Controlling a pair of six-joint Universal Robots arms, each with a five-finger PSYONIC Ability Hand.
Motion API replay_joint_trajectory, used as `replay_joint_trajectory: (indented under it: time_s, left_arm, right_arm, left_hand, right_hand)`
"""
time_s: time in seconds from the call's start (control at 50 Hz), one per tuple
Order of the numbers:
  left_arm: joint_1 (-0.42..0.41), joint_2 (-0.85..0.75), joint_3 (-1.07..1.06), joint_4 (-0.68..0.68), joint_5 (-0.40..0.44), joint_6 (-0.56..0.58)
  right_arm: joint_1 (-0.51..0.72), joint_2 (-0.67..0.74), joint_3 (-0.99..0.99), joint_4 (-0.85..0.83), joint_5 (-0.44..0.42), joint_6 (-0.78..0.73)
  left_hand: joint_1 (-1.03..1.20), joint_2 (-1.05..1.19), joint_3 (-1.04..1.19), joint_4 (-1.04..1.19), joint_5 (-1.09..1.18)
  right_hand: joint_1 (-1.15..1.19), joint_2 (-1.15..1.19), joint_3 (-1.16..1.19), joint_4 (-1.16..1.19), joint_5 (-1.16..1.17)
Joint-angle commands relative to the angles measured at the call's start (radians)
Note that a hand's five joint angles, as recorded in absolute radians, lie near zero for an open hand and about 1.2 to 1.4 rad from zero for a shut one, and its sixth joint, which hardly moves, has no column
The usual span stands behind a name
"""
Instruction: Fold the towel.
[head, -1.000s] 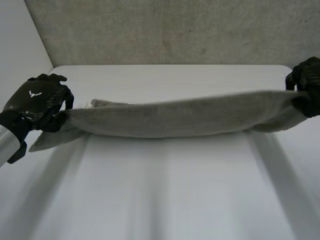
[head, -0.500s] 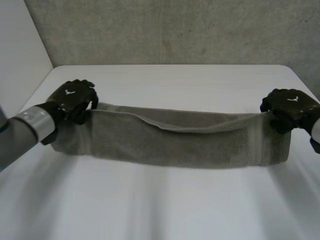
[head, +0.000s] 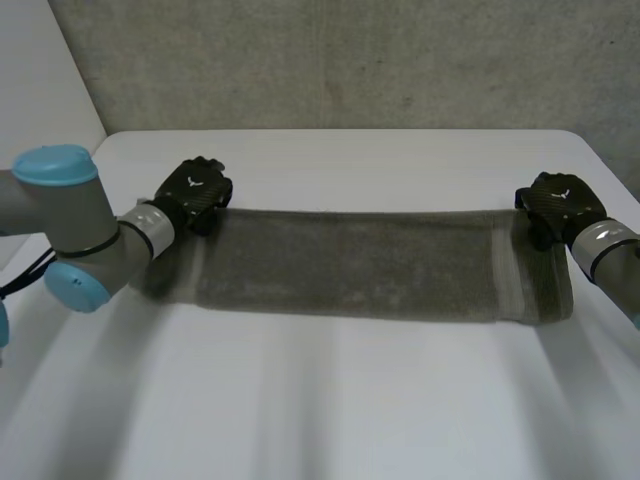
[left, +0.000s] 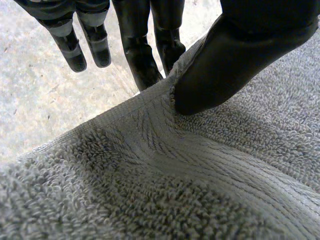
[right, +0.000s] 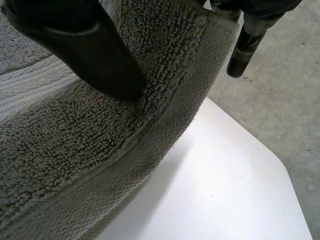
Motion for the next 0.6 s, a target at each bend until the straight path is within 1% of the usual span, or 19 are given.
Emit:
replay_joint_trajectory:
  time_s: [0.02, 0.22, 0.44, 0.46, 0.48, 0.5, 0.52, 0.54, 0.56, 0.58, 0.6]
  left_arm:
    - [-0.024, -0.065, 0.079, 0.031, -0.003, -0.001]
    - [-0.042, -0.134, 0.17, 0.032, -0.017, -0.001]
    - [-0.053, -0.18, 0.213, 0.032, -0.023, -0.001]
    - [-0.055, -0.18, 0.209, 0.032, -0.024, -0.001]
    - [-0.056, -0.177, 0.202, 0.032, -0.023, -0.001]
    - [-0.056, -0.177, 0.202, 0.032, -0.023, -0.001]
    - [-0.059, -0.172, 0.195, 0.032, -0.024, -0.003]
    - [-0.061, -0.165, 0.187, 0.032, -0.026, -0.003]
    - [-0.061, -0.165, 0.187, 0.032, -0.026, -0.003]
    - [-0.061, -0.152, 0.175, 0.034, -0.033, -0.003]
    - [-0.061, -0.126, 0.158, 0.035, -0.044, -0.003]
  right_arm:
    - [0.005, 0.046, -0.042, -0.004, 0.01, 0.0]
    - [0.013, 0.102, -0.096, -0.012, 0.015, -0.003]
    - [0.014, 0.157, -0.139, -0.033, 0.053, -0.009]
    - [0.017, 0.158, -0.14, -0.033, 0.055, -0.011]
    - [0.019, 0.155, -0.14, -0.033, 0.055, -0.011]
    - [0.019, 0.155, -0.14, -0.033, 0.055, -0.011]
    - [0.019, 0.151, -0.139, -0.033, 0.056, -0.011]
    - [0.019, 0.145, -0.139, -0.033, 0.056, -0.011]
    - [0.019, 0.145, -0.139, -0.033, 0.056, -0.011]
    - [0.019, 0.126, -0.131, -0.033, 0.056, -0.009]
    - [0.019, 0.099, -0.121, -0.033, 0.049, -0.008]
  left_hand:
    - [0.129, 0.053, -0.051, -0.059, 0.076]
    - [0.129, 0.053, -0.051, -0.059, 0.076]
    - [0.129, 0.053, -0.051, -0.059, 0.076]
    - [0.01, -0.066, -0.051, -0.059, -0.042]
    - [-0.334, -0.41, -0.051, -0.059, -0.387]
    - [-0.337, -0.413, -0.051, -0.059, -0.39]
    - [-0.675, -0.751, -0.051, -0.059, -0.727]
    - [-0.867, -0.943, -0.051, -0.059, -0.92]
    - [-0.869, -0.945, -0.051, -0.059, -0.921]
    - [-1.032, -1.108, -0.051, -0.059, -1.084]
    - [-1.074, -1.15, -0.051, -0.059, -1.127]
  right_hand:
    - [0.101, 0.088, -0.042, -0.076, 0.073]
    - [0.101, 0.088, -0.042, -0.076, 0.073]
    - [0.101, 0.088, -0.042, -0.076, 0.073]
    - [0.101, 0.088, -0.042, -0.076, 0.073]
    - [-0.055, -0.068, -0.042, -0.076, -0.083]
    - [-0.057, -0.07, -0.042, -0.076, -0.084]
    - [-0.522, -0.535, -0.042, -0.076, -0.549]
    - [-0.925, -0.938, -0.042, -0.076, -0.952]
    - [-0.929, -0.942, -0.042, -0.076, -0.956]
    - [-1.121, -1.134, -0.042, -0.076, -1.149]
    - [-1.121, -1.134, -0.042, -0.076, -1.149]
